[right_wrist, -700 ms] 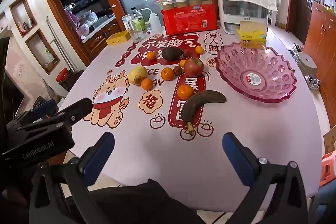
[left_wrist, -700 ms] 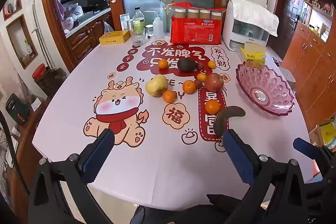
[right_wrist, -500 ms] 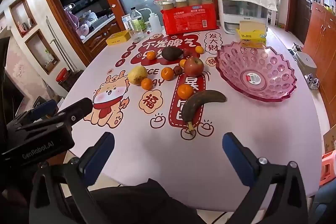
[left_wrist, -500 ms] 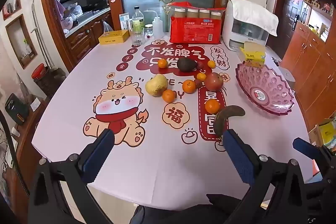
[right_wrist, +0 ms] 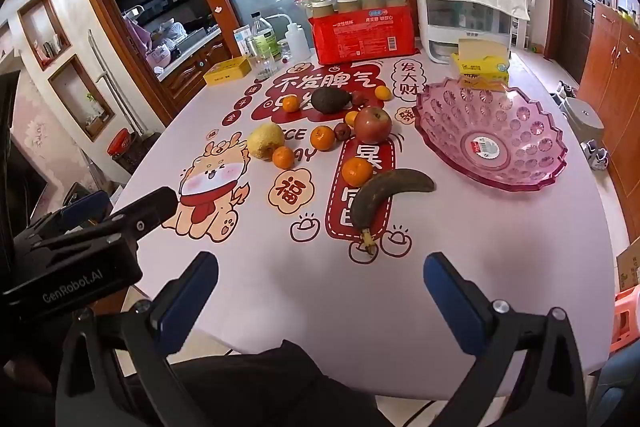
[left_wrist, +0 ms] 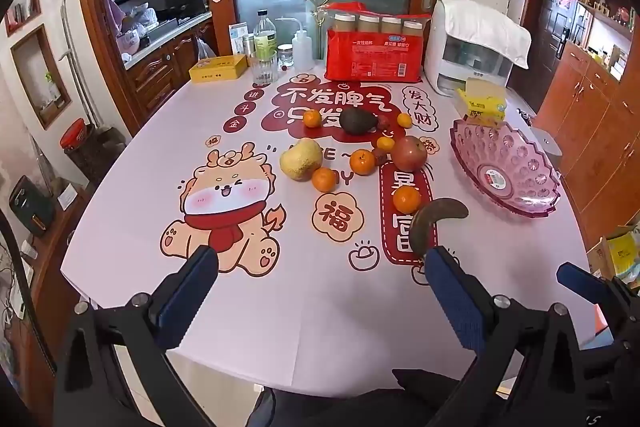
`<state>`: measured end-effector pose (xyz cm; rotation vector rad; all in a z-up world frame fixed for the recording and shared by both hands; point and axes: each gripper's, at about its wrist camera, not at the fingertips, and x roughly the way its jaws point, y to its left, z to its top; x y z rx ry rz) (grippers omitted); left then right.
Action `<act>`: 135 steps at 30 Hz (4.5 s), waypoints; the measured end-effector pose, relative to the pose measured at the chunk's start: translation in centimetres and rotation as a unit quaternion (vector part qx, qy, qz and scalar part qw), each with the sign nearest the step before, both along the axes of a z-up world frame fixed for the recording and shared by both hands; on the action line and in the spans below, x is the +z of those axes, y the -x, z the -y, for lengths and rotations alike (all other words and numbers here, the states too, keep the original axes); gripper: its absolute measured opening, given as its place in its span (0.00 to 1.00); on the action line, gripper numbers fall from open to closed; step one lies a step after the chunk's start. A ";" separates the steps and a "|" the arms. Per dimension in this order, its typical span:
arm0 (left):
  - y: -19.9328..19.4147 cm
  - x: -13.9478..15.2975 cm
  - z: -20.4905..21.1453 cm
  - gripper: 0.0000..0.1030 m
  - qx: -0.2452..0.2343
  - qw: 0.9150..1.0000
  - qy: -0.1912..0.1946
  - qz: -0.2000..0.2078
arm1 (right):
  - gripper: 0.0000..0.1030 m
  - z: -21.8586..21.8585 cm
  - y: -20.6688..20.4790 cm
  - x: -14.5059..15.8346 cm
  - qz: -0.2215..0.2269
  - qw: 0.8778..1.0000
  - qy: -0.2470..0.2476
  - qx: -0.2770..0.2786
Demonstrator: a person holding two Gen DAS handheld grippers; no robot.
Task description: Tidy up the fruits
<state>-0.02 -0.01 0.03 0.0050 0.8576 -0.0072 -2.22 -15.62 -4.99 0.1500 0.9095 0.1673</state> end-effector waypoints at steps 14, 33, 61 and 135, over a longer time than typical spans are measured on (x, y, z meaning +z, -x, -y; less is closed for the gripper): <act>0.0 0.0 0.0 0.99 0.000 1.000 0.001 0.000 | 1.00 -0.2 0.2 -0.1 0.000 1.000 -0.001 0.000; 1.7 -0.1 -1.1 0.99 0.002 1.000 0.001 -0.002 | 1.00 -1.4 0.3 -1.0 -0.013 1.000 -0.004 0.020; -2.0 -1.7 -2.9 0.99 -0.027 0.999 0.012 -0.034 | 1.00 -2.1 -2.1 -2.7 -0.048 0.999 -0.015 -0.020; -34.4 -21.8 -2.5 0.69 -0.146 0.941 0.068 -0.296 | 0.35 -0.3 -19.7 -17.5 -0.182 0.962 0.081 -0.189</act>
